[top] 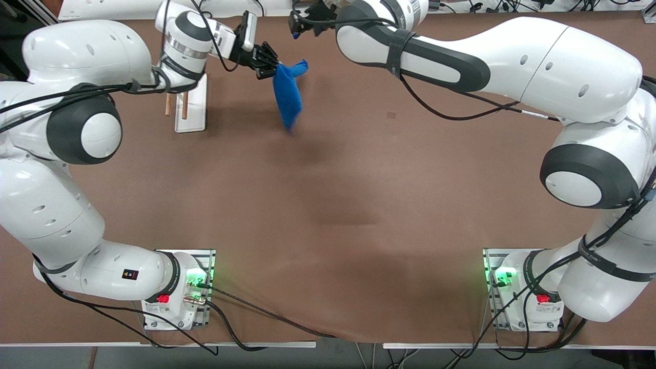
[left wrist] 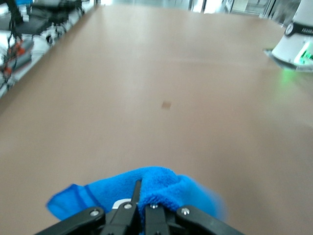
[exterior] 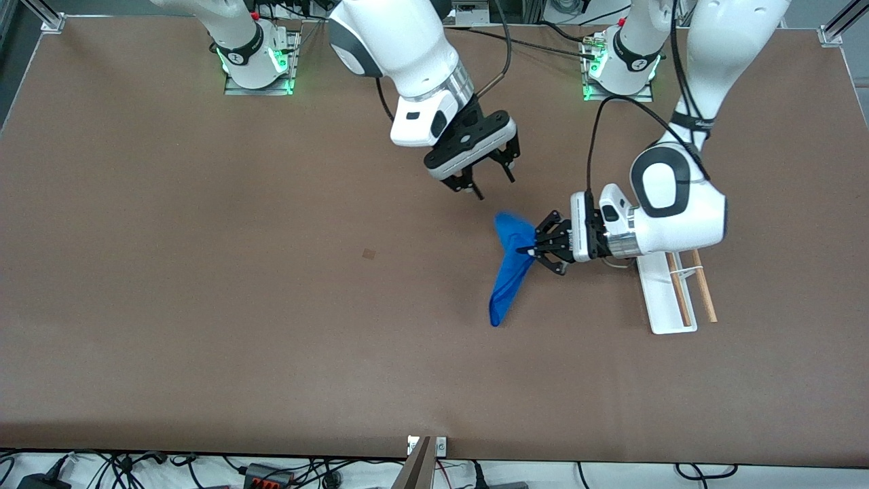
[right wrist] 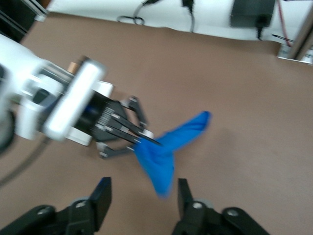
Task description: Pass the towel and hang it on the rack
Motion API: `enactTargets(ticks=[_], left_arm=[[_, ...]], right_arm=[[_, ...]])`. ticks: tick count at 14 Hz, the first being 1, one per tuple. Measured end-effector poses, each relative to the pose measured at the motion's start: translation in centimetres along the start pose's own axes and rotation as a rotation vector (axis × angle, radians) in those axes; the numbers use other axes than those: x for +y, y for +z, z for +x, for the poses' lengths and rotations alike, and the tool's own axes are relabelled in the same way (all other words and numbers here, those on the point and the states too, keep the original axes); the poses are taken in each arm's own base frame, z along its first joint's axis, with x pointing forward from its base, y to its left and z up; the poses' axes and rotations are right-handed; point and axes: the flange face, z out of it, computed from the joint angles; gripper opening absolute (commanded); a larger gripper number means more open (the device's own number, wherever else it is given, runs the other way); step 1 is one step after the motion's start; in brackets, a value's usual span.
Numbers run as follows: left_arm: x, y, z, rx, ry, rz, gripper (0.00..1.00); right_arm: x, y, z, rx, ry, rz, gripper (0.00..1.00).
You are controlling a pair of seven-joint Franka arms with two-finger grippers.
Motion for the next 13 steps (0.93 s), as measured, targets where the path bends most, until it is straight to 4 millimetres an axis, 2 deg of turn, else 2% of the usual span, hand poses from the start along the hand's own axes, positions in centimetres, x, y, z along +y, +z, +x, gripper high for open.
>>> enactTargets(ticks=[2,3,6,8,9,11,13], left_arm=[[-0.3,-3.1,-0.5,-0.045,-0.05,-0.019,0.0],[-0.4,-4.3,-0.9,-0.066,-0.069,-0.033,0.0],[-0.9,-8.6,-3.1,-0.184,-0.142,-0.025,0.01],[-1.0,-11.5,-5.2,-0.205,-0.191,-0.017,0.01],[-1.0,-12.6,-6.3,-0.204,-0.21,-0.02,0.01],[-0.9,-15.4,-8.8,-0.221,-0.247,-0.006,0.01],[-0.8,-19.2,-11.7,-0.235,-0.289,0.026,0.01]], right_arm=[[3.0,-1.1,0.7,-0.042,0.014,-0.092,1.0],[5.1,-1.9,1.2,-0.06,0.035,-0.142,1.0],[14.6,-4.2,2.9,-0.143,0.156,-0.305,1.0],[20.8,-5.5,3.1,-0.214,0.243,-0.392,1.0],[23.2,-5.9,3.0,-0.252,0.277,-0.419,1.0],[27.0,-6.5,2.8,-0.292,0.337,-0.448,1.0],[31.1,-7.3,2.9,-0.3,0.398,-0.467,1.0]])
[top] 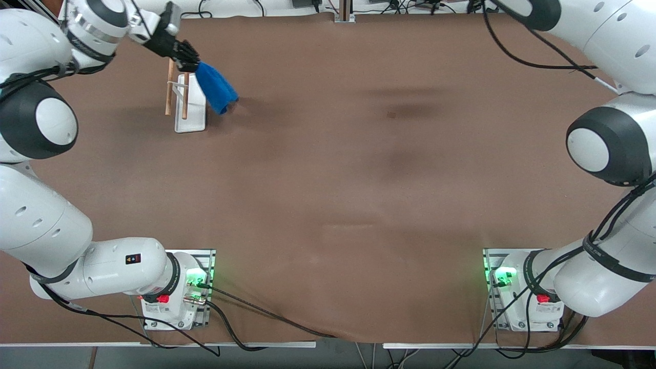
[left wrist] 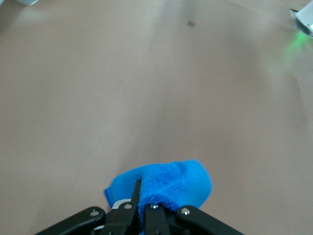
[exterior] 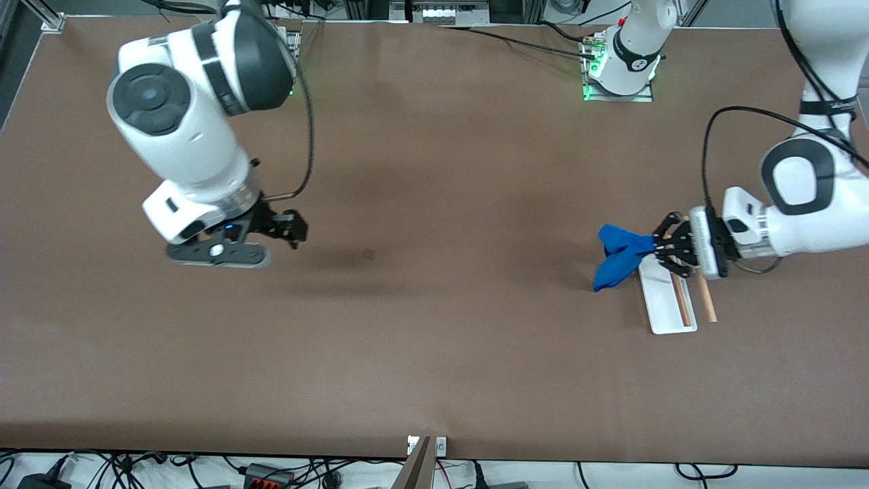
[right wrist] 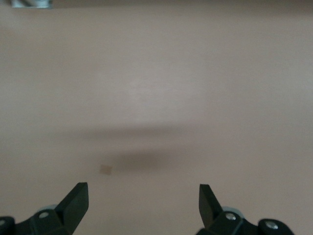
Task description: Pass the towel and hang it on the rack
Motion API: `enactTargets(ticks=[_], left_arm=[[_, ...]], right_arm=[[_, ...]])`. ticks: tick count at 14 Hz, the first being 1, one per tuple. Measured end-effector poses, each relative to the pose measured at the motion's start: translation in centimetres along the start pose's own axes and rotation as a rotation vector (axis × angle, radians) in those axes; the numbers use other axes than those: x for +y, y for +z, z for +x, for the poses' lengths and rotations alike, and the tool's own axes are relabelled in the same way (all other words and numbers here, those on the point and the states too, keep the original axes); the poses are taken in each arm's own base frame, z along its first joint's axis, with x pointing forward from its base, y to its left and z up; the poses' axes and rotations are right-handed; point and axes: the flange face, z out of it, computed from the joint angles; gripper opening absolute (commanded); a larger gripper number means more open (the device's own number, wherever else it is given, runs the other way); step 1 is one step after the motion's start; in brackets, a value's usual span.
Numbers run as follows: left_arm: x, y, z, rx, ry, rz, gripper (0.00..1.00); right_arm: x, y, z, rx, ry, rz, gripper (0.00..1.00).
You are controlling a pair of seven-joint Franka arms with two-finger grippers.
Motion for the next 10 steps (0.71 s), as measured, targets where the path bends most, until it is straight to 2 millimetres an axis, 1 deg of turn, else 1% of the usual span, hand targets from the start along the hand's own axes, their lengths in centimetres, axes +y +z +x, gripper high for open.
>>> enactTargets(ticks=[1,3,5,7,10], left_arm=[[-0.3,-1.6,-1.8,-0.004,-0.021,0.01,0.01],[-0.6,-4.0,-4.8,-0.015,-0.057,0.023,0.0],[-0.9,-5.6,-7.3,-0.035,-0.082,0.041,0.0],[-1.6,-6.4,-9.4,-0.045,-0.104,0.053,0.0],[-3.6,-6.6,-12.0,-0.063,-0.12,0.056,0.01]], right_arm=[[1.8,0.3,0.8,-0.005,0.028,-0.003,1.0],[5.7,0.7,2.3,-0.01,0.089,-0.008,1.0],[10.7,0.6,3.7,-0.011,0.15,-0.003,1.0],[15.3,-0.6,4.3,-0.006,0.175,0.022,1.0],[21.3,-3.8,3.4,-0.021,0.129,0.047,1.0]])
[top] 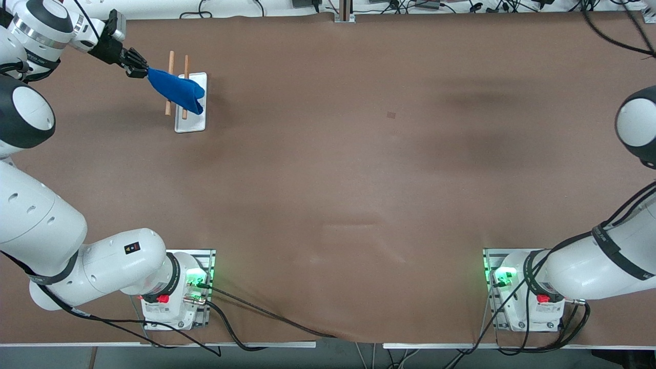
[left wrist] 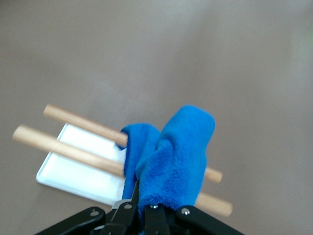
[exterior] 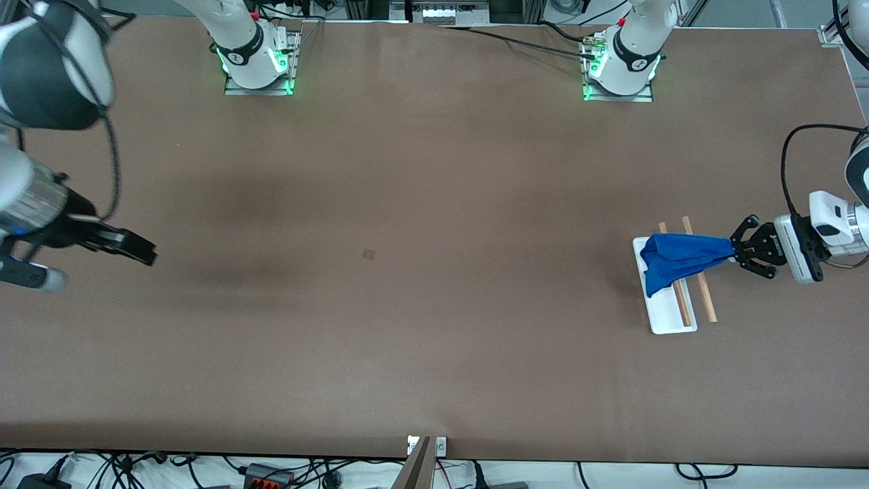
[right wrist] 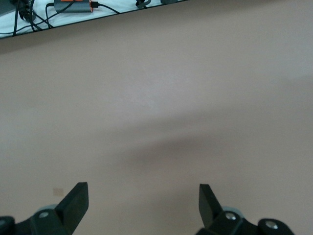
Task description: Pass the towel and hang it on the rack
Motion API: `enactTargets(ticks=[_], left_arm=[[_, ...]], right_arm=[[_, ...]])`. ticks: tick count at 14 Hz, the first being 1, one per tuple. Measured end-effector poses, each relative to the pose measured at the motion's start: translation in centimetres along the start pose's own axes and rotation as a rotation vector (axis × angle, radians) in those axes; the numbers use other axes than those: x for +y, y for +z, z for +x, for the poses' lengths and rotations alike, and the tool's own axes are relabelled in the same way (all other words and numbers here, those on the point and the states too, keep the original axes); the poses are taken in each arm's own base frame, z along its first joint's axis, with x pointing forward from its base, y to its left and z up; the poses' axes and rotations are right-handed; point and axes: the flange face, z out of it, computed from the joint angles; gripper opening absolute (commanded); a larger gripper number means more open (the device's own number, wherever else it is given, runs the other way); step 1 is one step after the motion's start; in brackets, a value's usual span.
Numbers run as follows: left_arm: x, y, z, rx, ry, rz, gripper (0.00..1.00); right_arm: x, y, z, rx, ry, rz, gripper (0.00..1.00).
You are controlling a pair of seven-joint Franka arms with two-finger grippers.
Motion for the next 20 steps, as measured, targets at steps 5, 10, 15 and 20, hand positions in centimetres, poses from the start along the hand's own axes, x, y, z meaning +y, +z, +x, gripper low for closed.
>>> enactTargets(ticks=[5,10,15,20], left_arm=[[-2.5,2.6,-2.8,-0.001,-0.003,-0.03,0.01],[-3.2,3.8,-5.0,0.007,-0.026,-0.048,0.12],[-3.3,3.8,-4.6,0.008,-0.019,-0.047,1.0],[-3.4,4.5,-5.1,0.01,-0.027,-0.059,1.0]], right_arm=[[6.0,-2.6,-1.5,-0.026,-0.079,0.019,1.0],[7.5,-1.7,-1.8,-0.024,-0.18,0.019,1.0],[7.3,-2.1,-2.1,-0.021,-0.177,0.01,1.0],[7.5,-1.1,-3.8,-0.019,-0.18,0.015,1.0]])
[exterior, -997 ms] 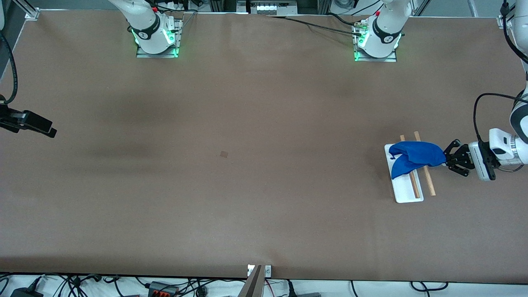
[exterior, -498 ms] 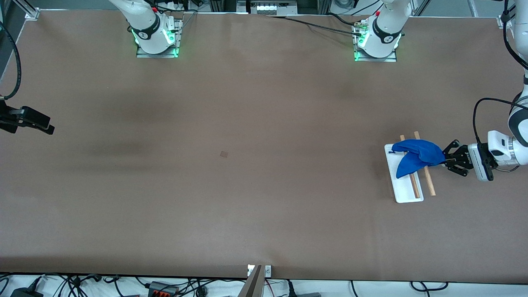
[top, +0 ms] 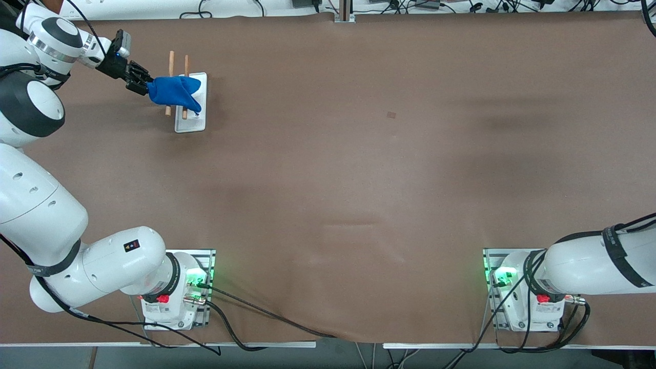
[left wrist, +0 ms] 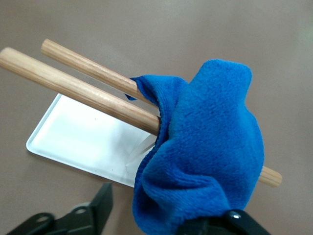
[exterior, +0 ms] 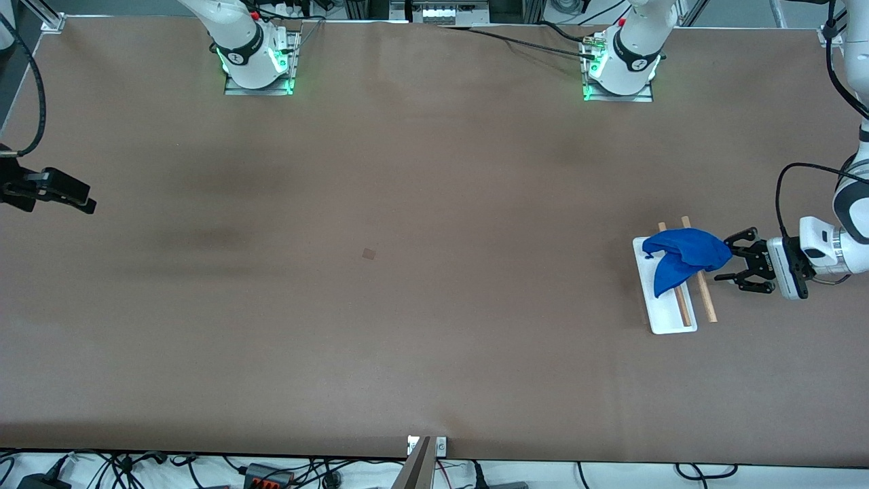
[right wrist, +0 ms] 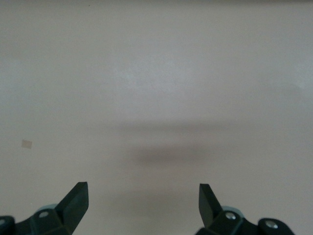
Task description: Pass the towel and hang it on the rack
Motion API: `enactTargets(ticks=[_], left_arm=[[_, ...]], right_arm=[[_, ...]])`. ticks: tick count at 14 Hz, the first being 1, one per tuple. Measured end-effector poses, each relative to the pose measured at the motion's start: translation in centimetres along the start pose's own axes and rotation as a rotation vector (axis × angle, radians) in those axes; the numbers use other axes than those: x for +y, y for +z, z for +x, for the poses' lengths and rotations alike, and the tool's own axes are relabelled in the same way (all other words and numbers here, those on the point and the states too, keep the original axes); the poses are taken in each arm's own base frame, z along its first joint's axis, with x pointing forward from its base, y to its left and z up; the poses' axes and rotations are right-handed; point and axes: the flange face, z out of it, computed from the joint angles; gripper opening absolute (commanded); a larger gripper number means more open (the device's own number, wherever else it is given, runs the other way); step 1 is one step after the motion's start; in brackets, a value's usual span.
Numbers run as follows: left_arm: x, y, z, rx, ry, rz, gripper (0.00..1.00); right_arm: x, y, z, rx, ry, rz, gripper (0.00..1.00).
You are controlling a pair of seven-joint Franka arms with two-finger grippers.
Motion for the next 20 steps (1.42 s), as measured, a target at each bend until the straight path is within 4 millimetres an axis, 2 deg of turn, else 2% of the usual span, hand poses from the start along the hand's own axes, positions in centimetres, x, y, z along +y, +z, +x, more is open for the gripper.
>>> enactTargets(ticks=[4,9,15,20], left_arm=[[0.1,-0.8,0.7,0.008,0.013,-0.026,1.0],[0.1,-2.0,1.0,0.009,0.023,-0.038,1.0],[0.4,-2.0,0.6,0.014,0.008,-0.066,1.0],[0.8,-3.0,-1.4,0.027,-0.029,-0.094,1.0]], right_arm=[[0.2,1.5,-2.2,0.004,0.002,0.007,1.0],[0.2,2.9,-3.8,0.009,0.002,0.011,1.0],[-0.4,2.2,-4.0,0.008,-0.016,-0.001,1.0],[-0.3,0.9,-4.1,0.022,-0.018,-0.006,1.0]])
